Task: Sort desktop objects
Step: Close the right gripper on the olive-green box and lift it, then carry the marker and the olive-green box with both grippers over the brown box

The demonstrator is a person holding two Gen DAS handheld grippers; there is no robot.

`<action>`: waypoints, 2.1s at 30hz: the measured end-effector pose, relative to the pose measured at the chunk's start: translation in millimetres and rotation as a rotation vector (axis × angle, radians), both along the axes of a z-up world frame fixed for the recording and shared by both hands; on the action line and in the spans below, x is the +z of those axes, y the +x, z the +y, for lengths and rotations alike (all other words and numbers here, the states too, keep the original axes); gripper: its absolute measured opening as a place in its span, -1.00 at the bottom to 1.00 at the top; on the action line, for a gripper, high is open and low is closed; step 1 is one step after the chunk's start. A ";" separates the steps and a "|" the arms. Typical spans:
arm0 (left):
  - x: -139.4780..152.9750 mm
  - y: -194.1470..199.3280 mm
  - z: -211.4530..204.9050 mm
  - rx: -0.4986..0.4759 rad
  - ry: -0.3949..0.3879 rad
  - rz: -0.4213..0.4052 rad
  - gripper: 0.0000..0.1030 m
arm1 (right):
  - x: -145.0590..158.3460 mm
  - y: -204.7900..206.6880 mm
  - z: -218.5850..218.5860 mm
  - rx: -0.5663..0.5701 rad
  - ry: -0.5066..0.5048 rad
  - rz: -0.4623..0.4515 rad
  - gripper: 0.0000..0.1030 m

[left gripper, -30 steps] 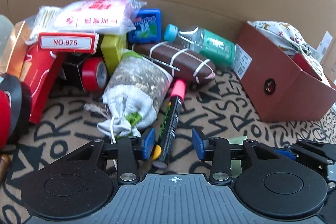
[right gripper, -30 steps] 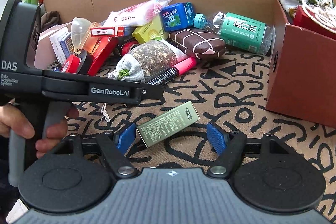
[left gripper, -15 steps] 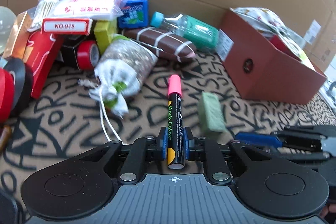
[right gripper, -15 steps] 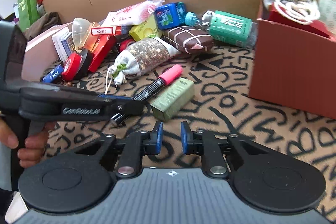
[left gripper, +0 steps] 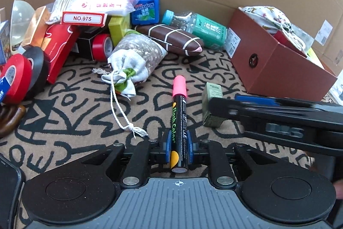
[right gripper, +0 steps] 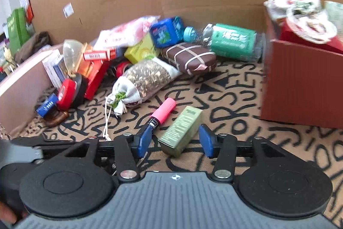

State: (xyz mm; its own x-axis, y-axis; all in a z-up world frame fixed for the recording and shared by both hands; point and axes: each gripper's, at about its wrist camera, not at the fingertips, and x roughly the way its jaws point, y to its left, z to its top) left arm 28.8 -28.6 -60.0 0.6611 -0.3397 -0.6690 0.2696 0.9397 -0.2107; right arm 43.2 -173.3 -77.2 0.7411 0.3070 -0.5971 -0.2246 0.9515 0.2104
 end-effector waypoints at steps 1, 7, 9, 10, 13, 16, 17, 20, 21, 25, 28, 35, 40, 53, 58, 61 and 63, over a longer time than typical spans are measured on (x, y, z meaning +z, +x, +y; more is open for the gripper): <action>-0.2 0.1 0.4 -0.002 -0.001 0.001 -0.74 | -3.3 2.4 1.9 -0.003 -0.012 0.009 0.06; -0.4 -1.2 -1.0 -0.012 0.008 -0.005 -0.73 | -9.1 -0.8 -4.0 -0.005 -0.039 0.036 -0.45; 0.4 -3.2 -1.2 -0.012 0.003 0.000 -0.74 | -6.6 -9.0 -10.0 -0.004 -0.063 0.034 -0.50; 0.7 -4.5 -1.3 -0.012 0.001 0.003 -0.74 | -5.3 -13.1 -13.0 -0.003 -0.076 0.033 -0.50; 1.8 -13.0 -0.8 -0.018 -0.009 0.014 -0.74 | -1.9 -29.0 -22.6 0.002 -0.096 0.037 -0.50; 3.0 -18.2 -3.1 -0.006 0.013 0.005 -0.43 | -2.1 -38.5 -27.8 0.016 -0.118 0.050 -0.44; 3.8 -17.8 -4.1 0.002 0.018 -0.001 -0.30 | -2.3 -39.1 -28.2 0.010 -0.119 0.045 -0.37; 6.6 -11.2 -8.5 0.005 0.037 -0.014 -0.29 | -2.2 -37.6 -27.2 0.004 -0.113 0.033 -0.27; 6.6 -8.3 -10.1 0.002 0.044 -0.014 -0.29 | -1.8 -36.4 -25.9 0.006 -0.111 0.029 -0.27; 2.7 3.5 -14.9 -0.003 0.062 -0.006 -0.29 | -2.9 -27.4 -21.2 0.011 -0.116 0.020 -0.27; 1.0 7.5 -17.8 -0.006 0.064 -0.011 -0.25 | -6.8 -20.7 -19.2 0.012 -0.122 0.029 -0.27; 0.4 2.4 -24.3 -0.042 0.108 -0.026 -0.73 | -10.4 -21.7 -18.7 0.021 -0.123 0.033 -0.49; 2.1 -8.4 -29.4 -0.060 0.110 -0.022 -0.75 | -9.1 -30.9 -21.9 0.029 -0.090 0.042 -0.49; 29.5 -50.5 -73.7 -0.152 0.062 -0.076 -0.76 | 14.2 -87.0 -63.8 -0.025 0.010 -0.022 -0.50; 57.4 -59.6 -105.8 -0.205 0.025 -0.154 -0.77 | 37.5 -109.5 -91.7 -0.087 0.024 -0.114 -0.50; 71.7 -60.9 -126.4 -0.233 0.009 -0.195 -0.77 | 49.8 -116.5 -108.2 -0.121 0.017 -0.161 -0.50; 80.4 -60.6 -139.5 -0.251 0.000 -0.220 -0.77 | 57.9 -121.1 -119.2 -0.144 0.014 -0.192 -0.50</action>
State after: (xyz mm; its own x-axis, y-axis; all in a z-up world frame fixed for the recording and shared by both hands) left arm -31.8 -168.2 20.4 0.6852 -0.5103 -0.5198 0.5316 0.8382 -0.1220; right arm -77.9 -292.4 -19.4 0.8776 0.1967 -0.4373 -0.1237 0.9740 0.1899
